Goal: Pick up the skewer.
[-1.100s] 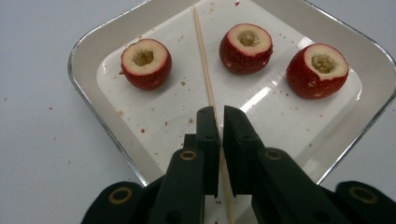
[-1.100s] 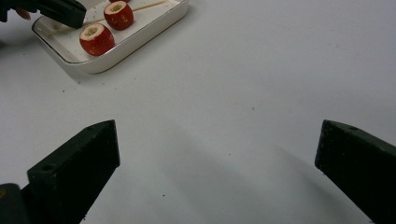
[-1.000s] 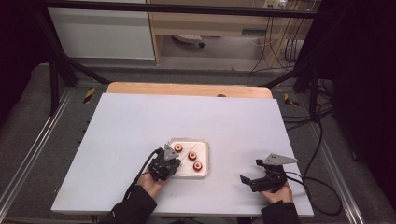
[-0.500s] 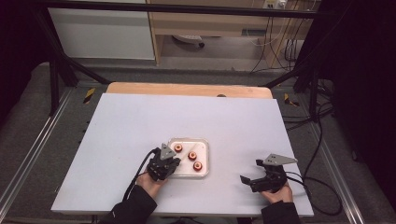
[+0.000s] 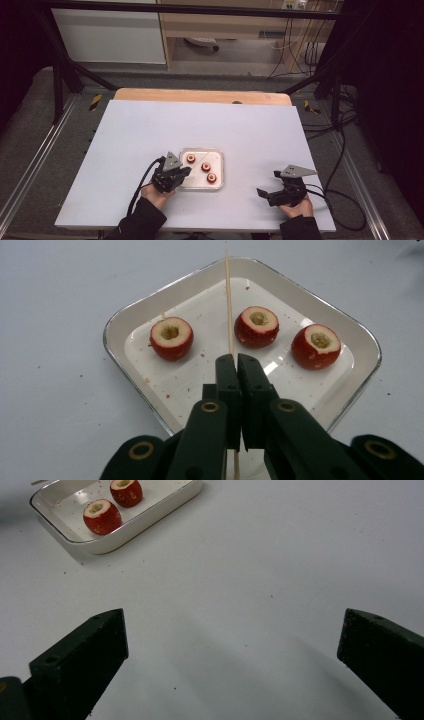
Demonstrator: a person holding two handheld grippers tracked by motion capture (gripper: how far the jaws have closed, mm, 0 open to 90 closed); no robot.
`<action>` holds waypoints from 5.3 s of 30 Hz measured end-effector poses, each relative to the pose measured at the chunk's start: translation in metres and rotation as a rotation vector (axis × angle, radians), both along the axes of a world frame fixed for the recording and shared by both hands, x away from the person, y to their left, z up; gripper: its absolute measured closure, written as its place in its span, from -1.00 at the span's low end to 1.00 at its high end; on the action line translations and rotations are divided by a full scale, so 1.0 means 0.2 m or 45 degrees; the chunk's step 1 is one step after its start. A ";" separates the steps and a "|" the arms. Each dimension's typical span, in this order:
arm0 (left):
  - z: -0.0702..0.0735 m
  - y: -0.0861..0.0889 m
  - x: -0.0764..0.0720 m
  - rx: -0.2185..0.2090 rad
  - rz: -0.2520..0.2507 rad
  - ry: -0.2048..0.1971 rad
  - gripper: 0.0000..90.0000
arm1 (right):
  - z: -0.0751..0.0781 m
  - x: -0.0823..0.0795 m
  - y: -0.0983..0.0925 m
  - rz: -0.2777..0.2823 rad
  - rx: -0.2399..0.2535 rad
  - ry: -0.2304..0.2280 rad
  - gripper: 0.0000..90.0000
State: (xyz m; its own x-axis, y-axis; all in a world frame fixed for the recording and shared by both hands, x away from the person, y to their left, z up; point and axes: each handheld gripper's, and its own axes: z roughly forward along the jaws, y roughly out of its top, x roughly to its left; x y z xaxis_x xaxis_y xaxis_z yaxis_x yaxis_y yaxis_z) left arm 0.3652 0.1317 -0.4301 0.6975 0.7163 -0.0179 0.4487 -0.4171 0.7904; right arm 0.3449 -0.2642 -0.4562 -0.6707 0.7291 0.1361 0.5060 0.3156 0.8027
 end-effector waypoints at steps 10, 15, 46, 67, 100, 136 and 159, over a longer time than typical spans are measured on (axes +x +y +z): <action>0.05 0.01 -0.01 -0.032 -0.075 0.007 0.97 | 0.04 -0.01 0.06 0.035 -0.057 -0.047 -0.99; 0.07 0.02 -0.01 -0.034 -0.130 0.032 0.97 | 0.07 -0.01 0.12 0.064 -0.131 -0.070 -0.99; 0.18 -0.12 -0.01 0.108 -0.348 0.069 0.97 | 0.23 -0.02 0.43 0.266 -0.490 -0.303 -0.90; 0.18 -0.30 -0.04 0.189 -0.479 0.109 0.97 | 0.26 -0.09 0.56 0.453 -0.688 -0.485 -0.49; 0.18 -0.51 -0.07 0.270 -0.614 0.154 0.97 | 0.18 -0.13 0.58 0.857 -0.997 -0.704 0.68; 0.19 -0.47 0.00 0.376 -0.562 0.349 0.79 | 0.22 -0.10 0.69 1.018 -1.385 -0.866 0.97; 0.18 -0.45 -0.02 0.446 -0.529 0.305 0.97 | 0.25 -0.09 0.71 0.862 -1.234 -0.866 0.41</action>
